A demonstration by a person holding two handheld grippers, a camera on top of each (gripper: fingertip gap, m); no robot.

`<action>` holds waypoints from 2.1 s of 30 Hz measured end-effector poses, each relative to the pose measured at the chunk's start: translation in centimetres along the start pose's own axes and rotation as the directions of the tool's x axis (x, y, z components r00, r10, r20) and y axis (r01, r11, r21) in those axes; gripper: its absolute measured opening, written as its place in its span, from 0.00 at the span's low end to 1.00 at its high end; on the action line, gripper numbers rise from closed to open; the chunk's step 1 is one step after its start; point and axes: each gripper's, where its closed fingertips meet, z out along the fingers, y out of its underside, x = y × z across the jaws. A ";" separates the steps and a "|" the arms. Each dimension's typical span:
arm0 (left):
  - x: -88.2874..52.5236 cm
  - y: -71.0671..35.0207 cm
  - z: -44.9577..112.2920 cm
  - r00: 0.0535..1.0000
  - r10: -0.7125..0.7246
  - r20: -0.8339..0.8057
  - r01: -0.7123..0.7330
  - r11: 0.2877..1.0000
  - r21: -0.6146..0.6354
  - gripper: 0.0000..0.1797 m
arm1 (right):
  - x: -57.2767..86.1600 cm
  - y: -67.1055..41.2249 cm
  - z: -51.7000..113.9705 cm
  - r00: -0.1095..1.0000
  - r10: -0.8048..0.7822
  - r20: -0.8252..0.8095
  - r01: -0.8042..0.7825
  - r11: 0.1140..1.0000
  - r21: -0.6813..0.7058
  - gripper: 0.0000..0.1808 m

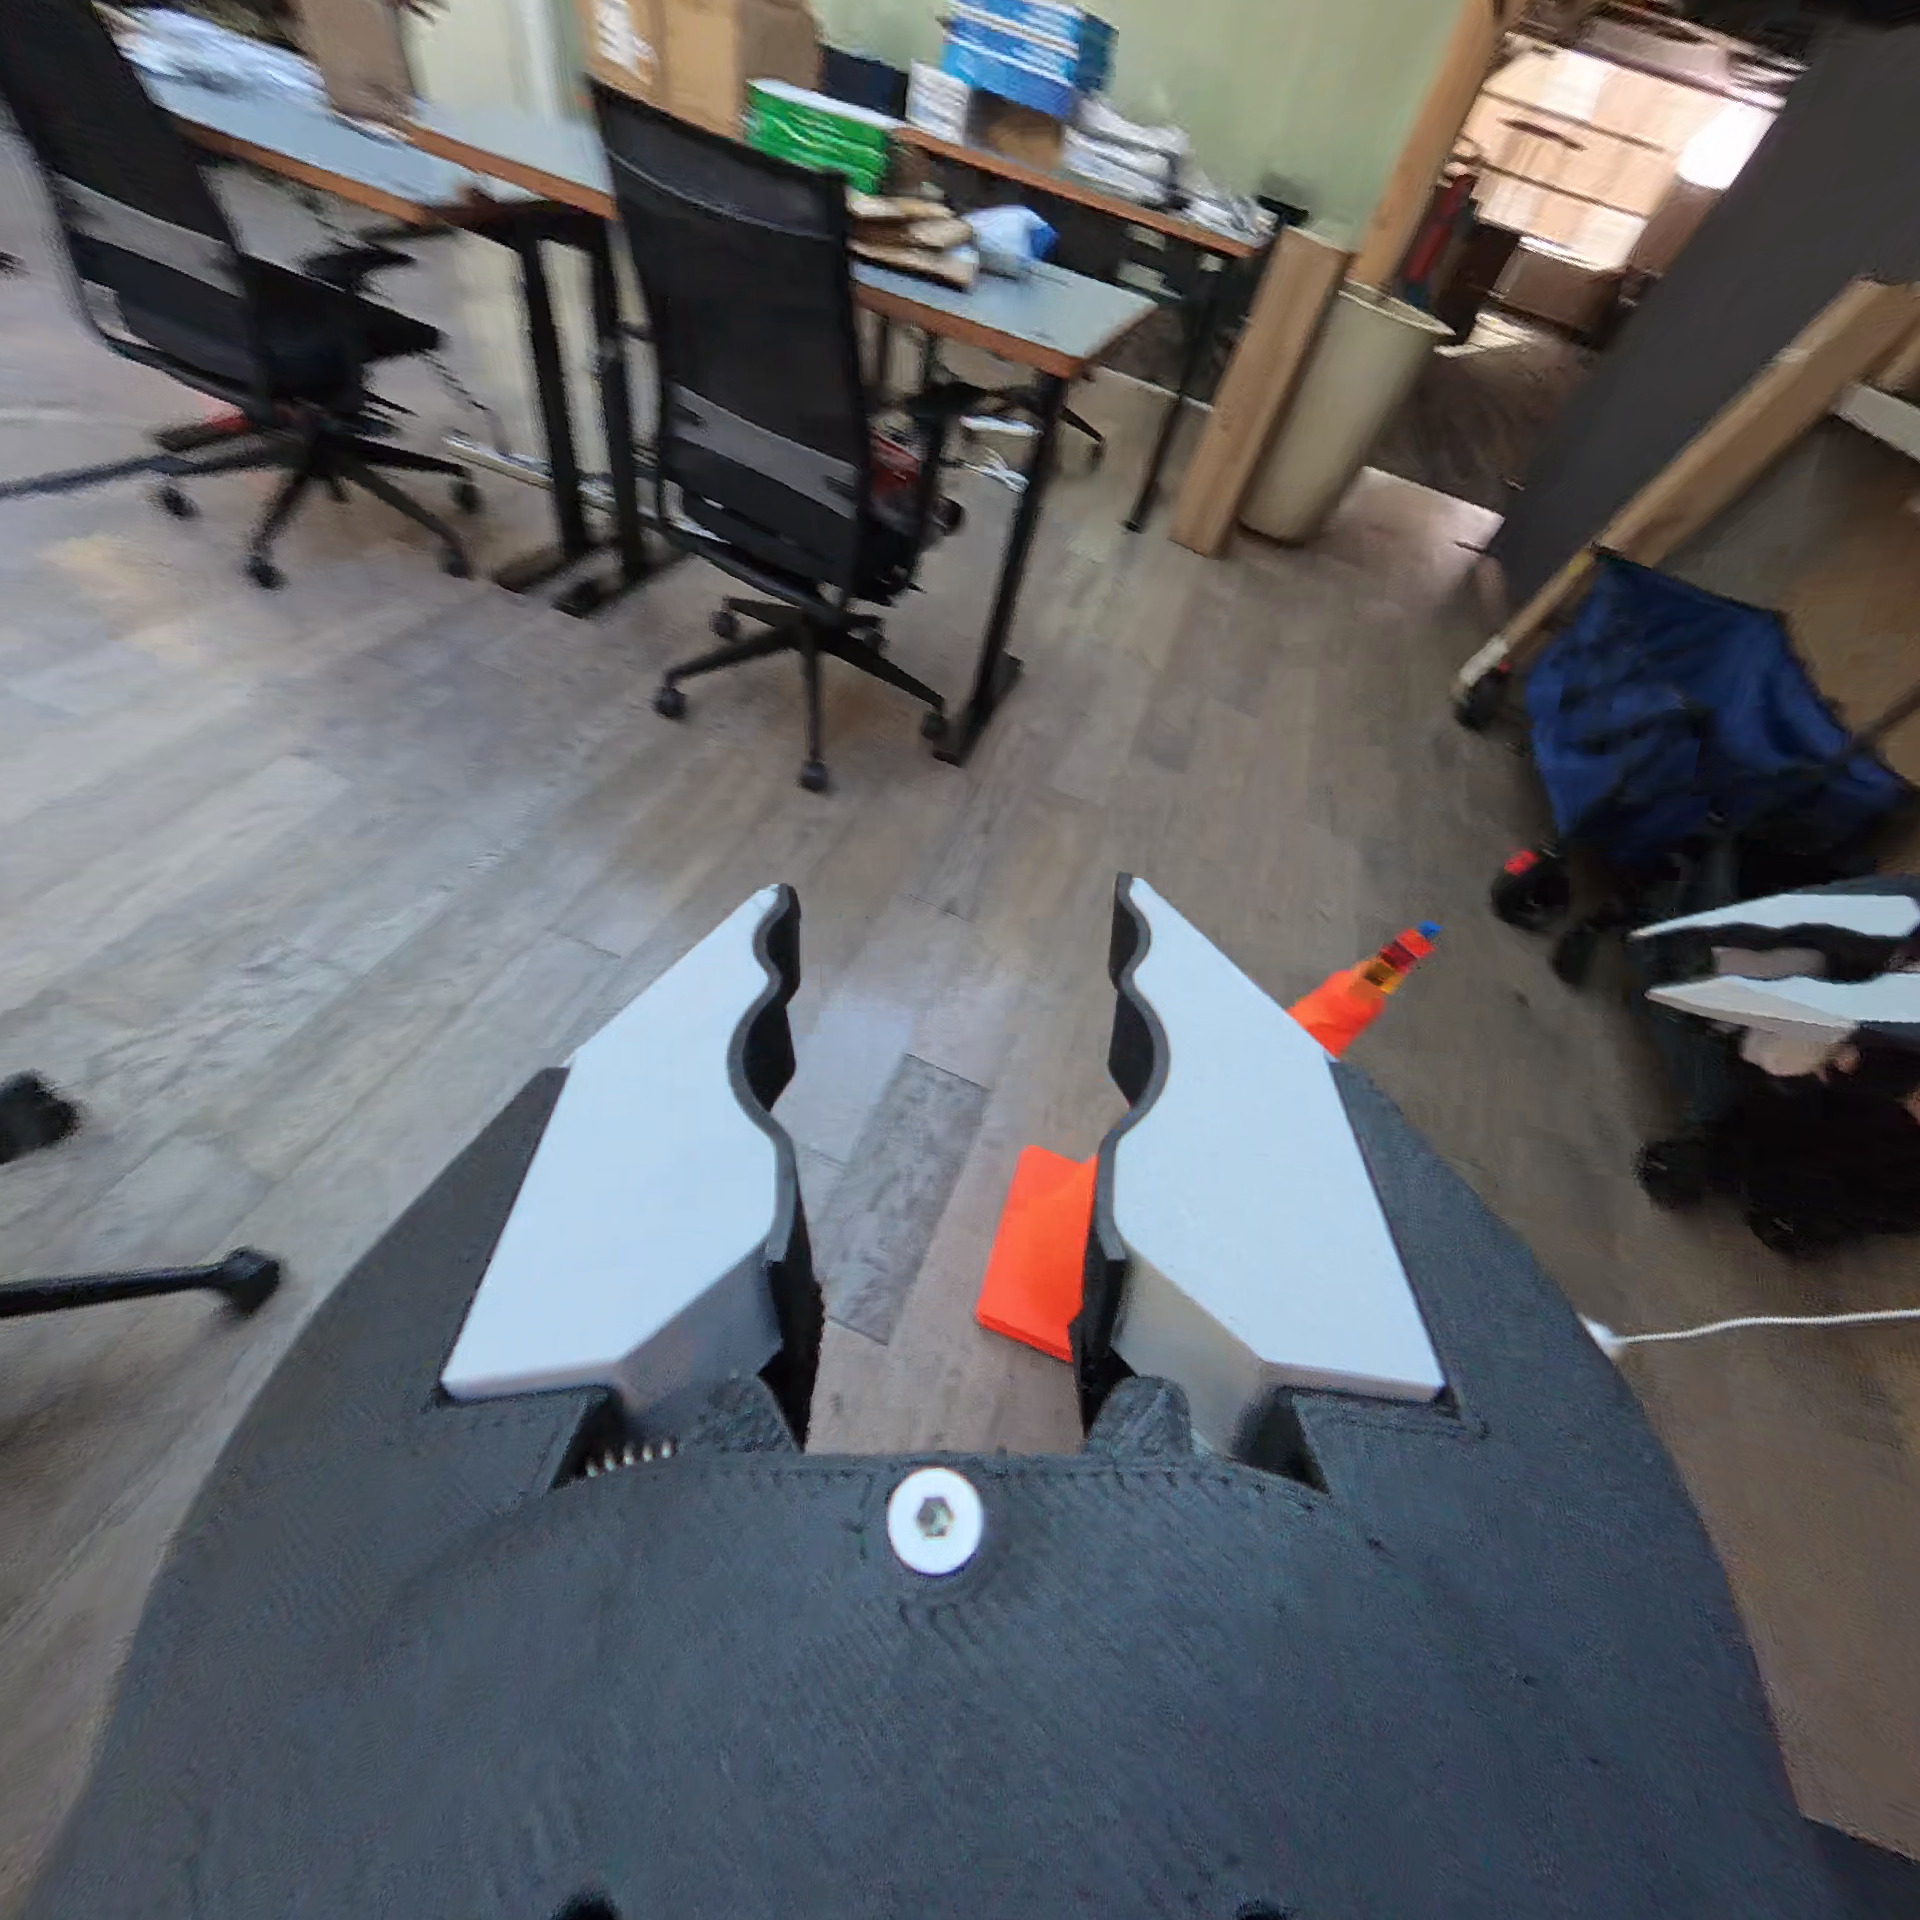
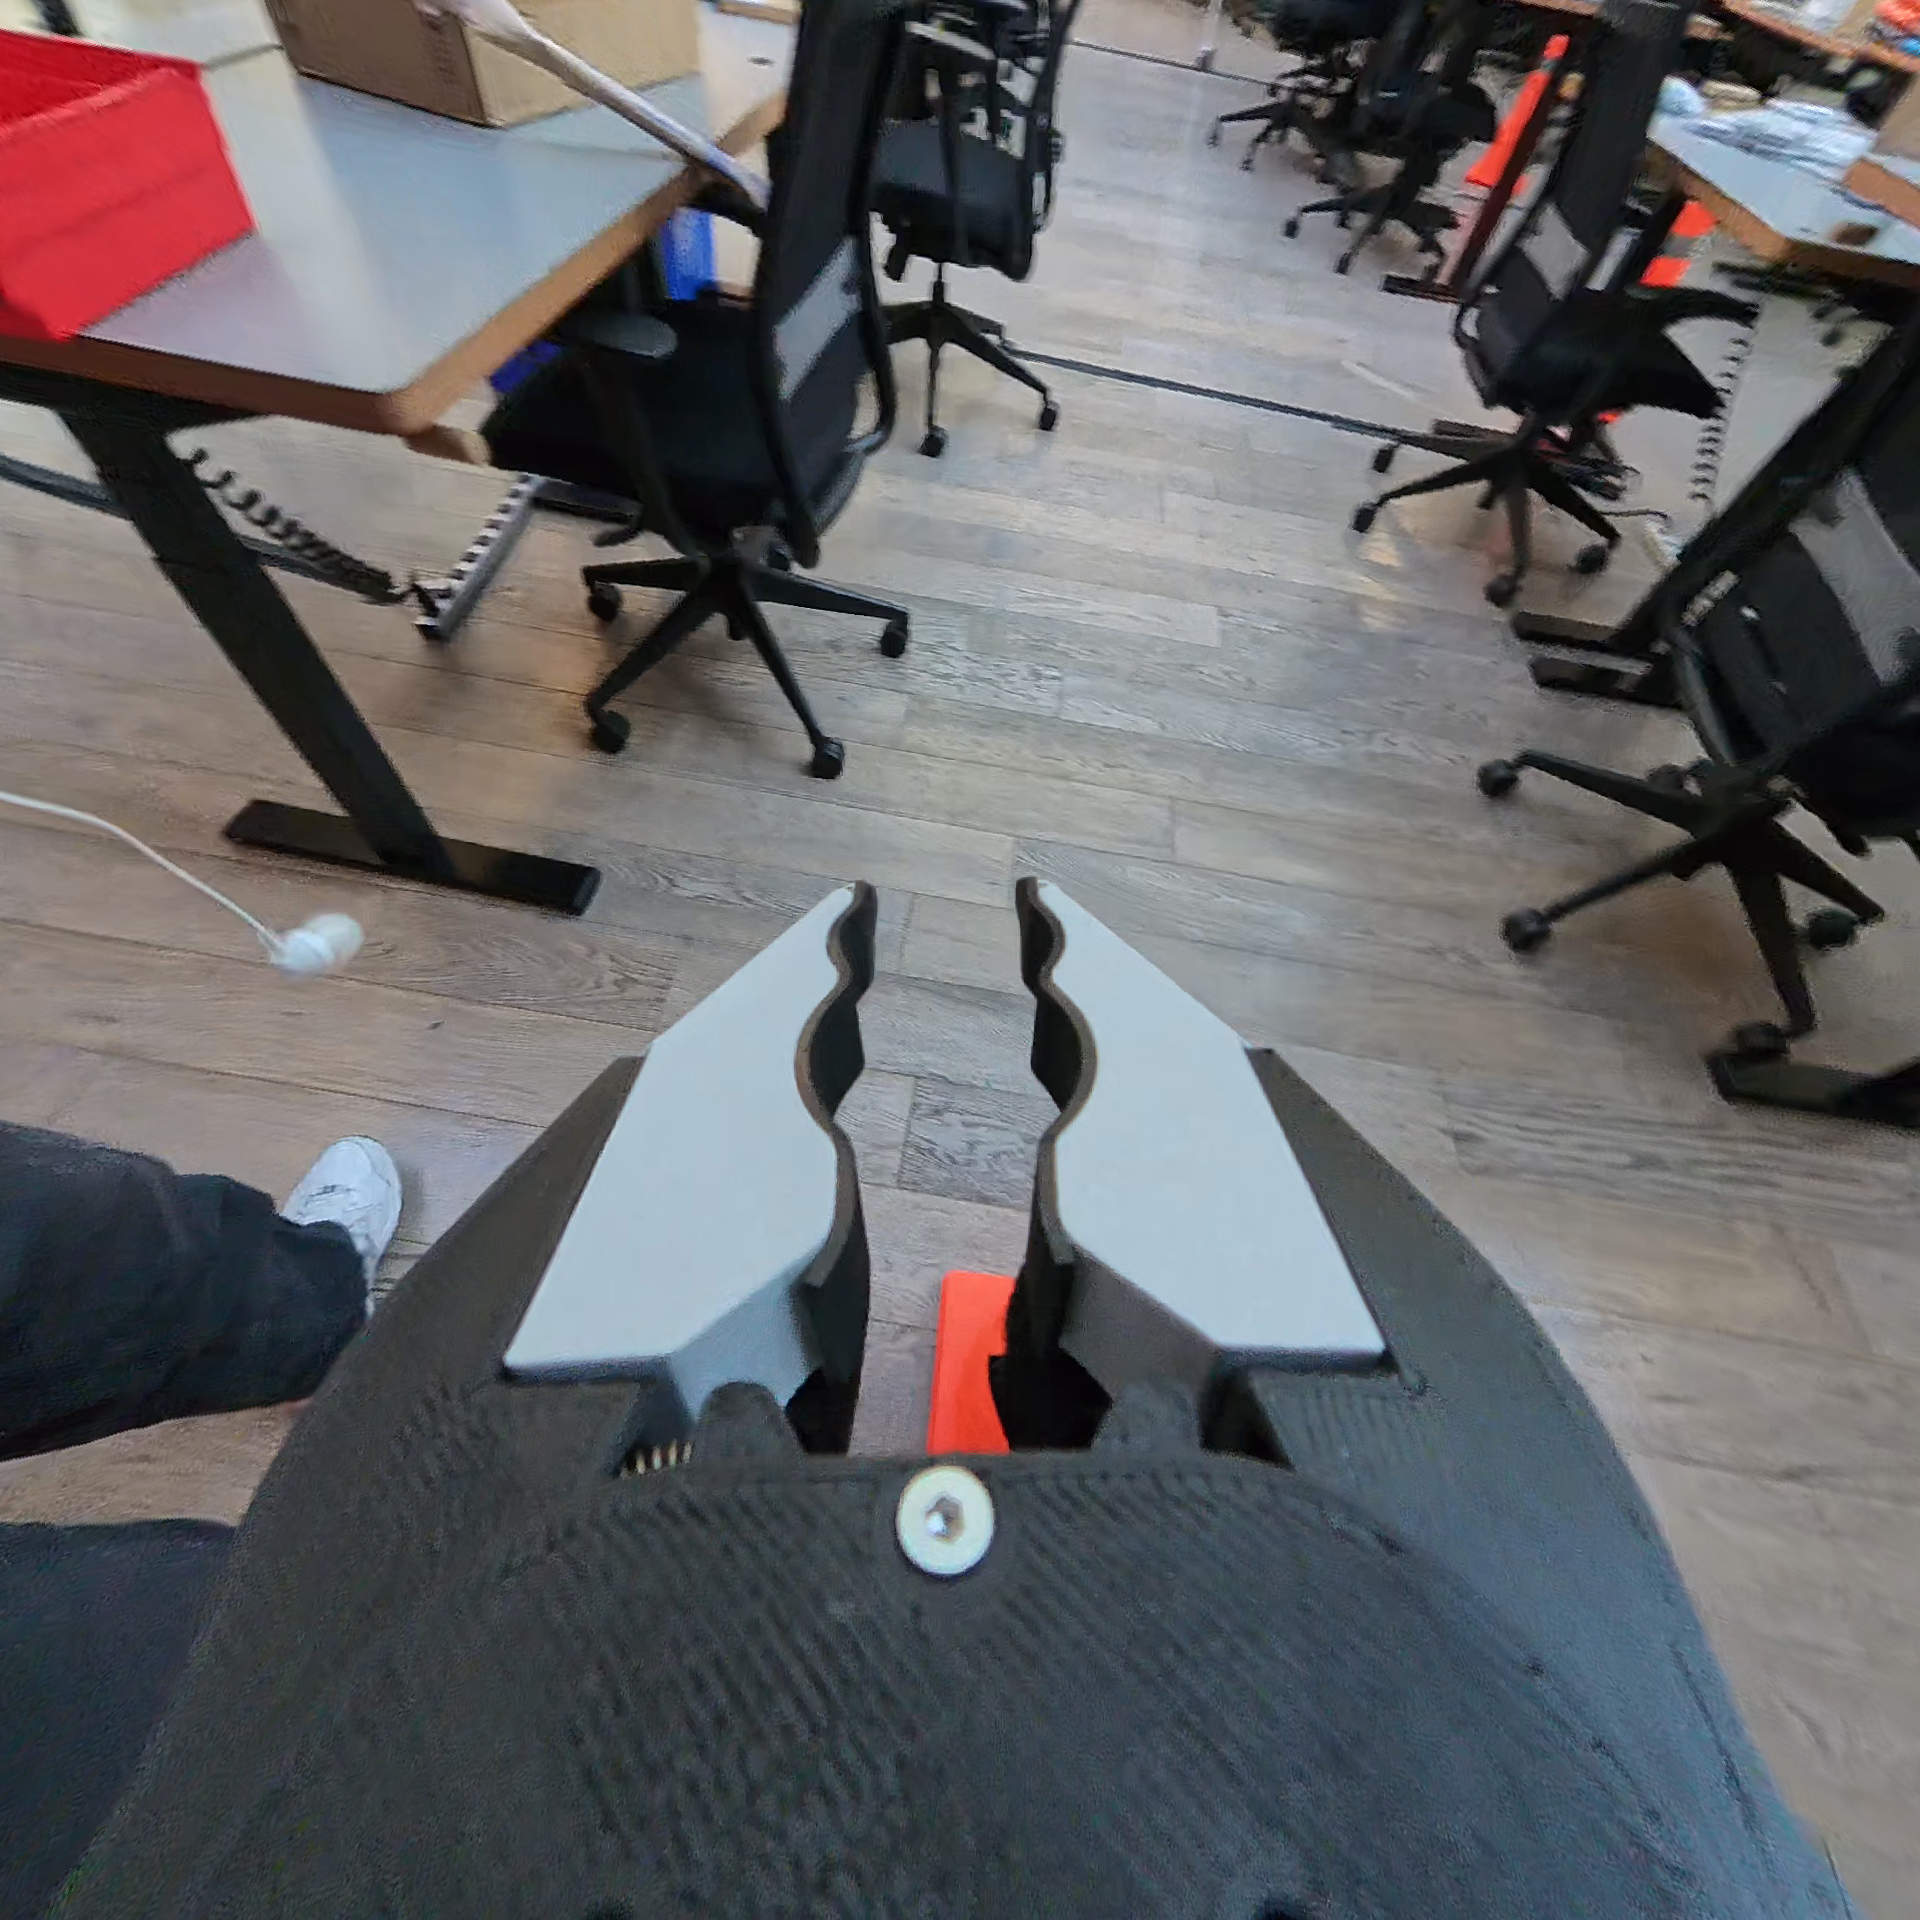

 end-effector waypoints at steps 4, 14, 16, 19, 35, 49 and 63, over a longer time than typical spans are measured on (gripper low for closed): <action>-8.0 -3.7 -16.4 0.976 0.001 0.219 -0.021 0.996 0.088 0.38 | -8.2 -12.7 8.1 0.981 -0.106 0.159 0.097 0.993 0.064 0.17; -18.3 -1.6 -56.6 0.673 -0.053 0.738 -0.091 0.984 0.153 0.39 | -42.5 -35.0 34.5 0.678 -0.266 0.685 0.207 0.964 0.170 0.27; -18.7 0.5 -62.1 0.586 -0.084 0.806 -0.055 0.988 0.143 0.40 | -49.3 -36.5 39.1 0.583 -0.352 0.732 0.306 0.930 0.204 0.26; -18.7 3.6 -68.4 0.444 -0.112 0.889 -0.014 0.991 0.132 0.40 | -58.2 -36.6 46.2 0.451 -0.429 0.783 0.482 0.855 0.191 0.26; -44.2 9.8 -43.9 0.751 0.046 0.659 0.095 0.980 -0.176 0.29 | -58.6 -39.9 58.6 0.350 -0.480 0.804 0.615 0.766 0.190 0.27; -56.4 28.6 -32.0 0.836 0.012 0.549 0.360 0.743 -0.565 0.14 | -33.8 -39.2 39.9 0.955 -0.184 0.231 0.235 0.948 -0.215 0.24; -34.9 -5.8 -20.7 0.952 0.213 -0.221 -0.271 0.921 -0.281 0.14 | -28.4 -28.1 11.6 0.852 0.153 -0.501 -0.201 0.979 -0.042 0.21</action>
